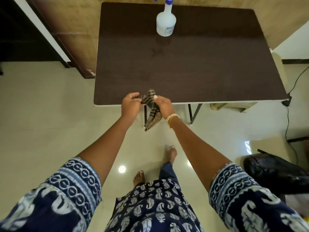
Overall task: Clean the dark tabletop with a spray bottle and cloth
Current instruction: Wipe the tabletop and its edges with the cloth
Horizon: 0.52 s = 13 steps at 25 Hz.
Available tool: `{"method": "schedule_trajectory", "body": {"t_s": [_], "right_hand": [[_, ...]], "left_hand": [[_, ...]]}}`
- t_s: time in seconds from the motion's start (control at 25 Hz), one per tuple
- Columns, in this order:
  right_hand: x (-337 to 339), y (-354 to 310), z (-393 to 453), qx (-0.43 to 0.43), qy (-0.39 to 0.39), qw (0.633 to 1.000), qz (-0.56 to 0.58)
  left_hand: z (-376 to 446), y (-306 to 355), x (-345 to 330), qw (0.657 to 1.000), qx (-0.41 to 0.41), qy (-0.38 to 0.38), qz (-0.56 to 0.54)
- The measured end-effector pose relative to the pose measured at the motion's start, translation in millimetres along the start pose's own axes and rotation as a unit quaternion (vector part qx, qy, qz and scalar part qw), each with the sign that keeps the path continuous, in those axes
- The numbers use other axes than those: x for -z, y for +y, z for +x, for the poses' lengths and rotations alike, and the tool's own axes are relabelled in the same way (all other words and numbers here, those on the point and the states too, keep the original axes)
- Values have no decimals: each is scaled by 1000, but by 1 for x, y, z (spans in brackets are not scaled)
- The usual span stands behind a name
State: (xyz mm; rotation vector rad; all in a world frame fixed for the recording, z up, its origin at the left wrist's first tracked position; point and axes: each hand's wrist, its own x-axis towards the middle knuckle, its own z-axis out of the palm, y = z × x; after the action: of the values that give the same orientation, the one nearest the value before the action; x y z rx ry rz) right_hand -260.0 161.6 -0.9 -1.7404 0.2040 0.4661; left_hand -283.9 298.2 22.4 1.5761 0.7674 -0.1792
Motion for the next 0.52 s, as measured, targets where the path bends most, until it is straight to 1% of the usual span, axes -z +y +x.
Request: {"method": "schedule_trajectory", "body": {"t_s": [0.04, 0.12, 0.2, 0.24, 0.28, 0.36, 0.44, 0.52], "right_hand": [[1, -6, -8, -40, 2, 993, 109], [2, -15, -29, -112, -7, 954, 279], [5, -26, -51, -141, -38, 916, 373], [8, -30, -60, -141, -65, 903, 400], [11, -33, -67, -133, -86, 898, 410], [15, -35, -68, -109, -110, 897, 414], [20, -35, -63, -126, -99, 907, 389], [28, -39, -58, -156, -79, 917, 359]], "left_hand": [[-5, 0, 2, 1000, -15, 6, 21], [-16, 3, 2, 999, -16, 8, 33], [-26, 7, 1, 999, 17, -14, 28], [-31, 8, -1, 998, 44, -40, 20], [-36, 9, -2, 995, 75, -70, -6], [-42, 12, -5, 979, 125, -129, -93], [-45, 11, -10, 971, 117, -146, -150], [-45, 13, -17, 968, 81, -122, -202]]}}
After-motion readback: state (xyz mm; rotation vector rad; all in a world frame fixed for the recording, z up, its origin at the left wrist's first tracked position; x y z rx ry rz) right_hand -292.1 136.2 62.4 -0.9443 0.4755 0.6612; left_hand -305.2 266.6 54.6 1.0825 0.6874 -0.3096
